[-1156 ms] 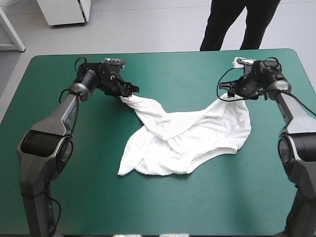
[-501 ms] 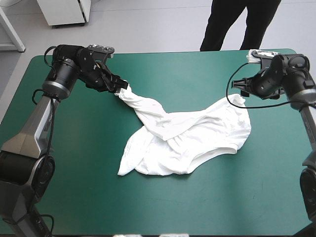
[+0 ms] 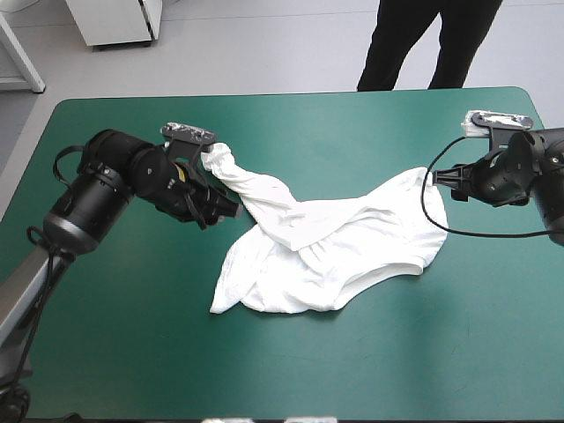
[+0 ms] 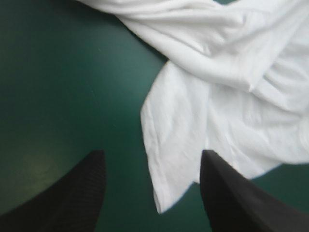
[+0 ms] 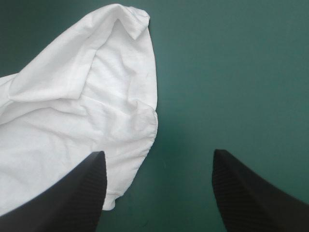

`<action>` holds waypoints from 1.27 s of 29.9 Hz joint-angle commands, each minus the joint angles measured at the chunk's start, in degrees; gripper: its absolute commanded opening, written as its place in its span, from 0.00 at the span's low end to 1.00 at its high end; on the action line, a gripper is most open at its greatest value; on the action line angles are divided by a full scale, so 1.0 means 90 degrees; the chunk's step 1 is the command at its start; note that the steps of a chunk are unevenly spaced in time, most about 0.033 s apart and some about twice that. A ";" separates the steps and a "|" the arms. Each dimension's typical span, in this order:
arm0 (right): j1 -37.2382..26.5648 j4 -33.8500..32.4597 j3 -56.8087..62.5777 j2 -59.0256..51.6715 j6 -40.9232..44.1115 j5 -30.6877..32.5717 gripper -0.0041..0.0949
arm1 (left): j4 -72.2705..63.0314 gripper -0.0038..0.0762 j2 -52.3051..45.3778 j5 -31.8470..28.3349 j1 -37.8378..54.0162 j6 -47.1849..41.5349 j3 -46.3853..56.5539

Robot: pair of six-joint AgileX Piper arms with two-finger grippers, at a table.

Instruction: Fold the cloth

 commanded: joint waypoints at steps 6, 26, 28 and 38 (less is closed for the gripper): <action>-0.0069 -0.0117 -0.0142 -0.0334 0.0028 -0.0095 0.64 | 0.0384 0.58 -0.0548 0.0266 -0.0722 -0.0812 0.1203; -0.0069 -0.0115 -0.0142 -0.0322 0.0050 -0.0132 0.64 | -0.0100 0.58 0.0049 -0.1848 -0.0722 -0.0979 0.3380; -0.0069 -0.0115 -0.0142 -0.0322 0.0050 -0.0132 0.63 | -0.0100 0.58 0.0338 -0.1930 -0.0722 -0.0934 0.3380; -0.0069 -0.0073 -0.0112 -0.0311 0.0008 0.0007 0.56 | -0.0146 0.30 0.1110 -0.2194 -0.0722 -0.0934 0.3406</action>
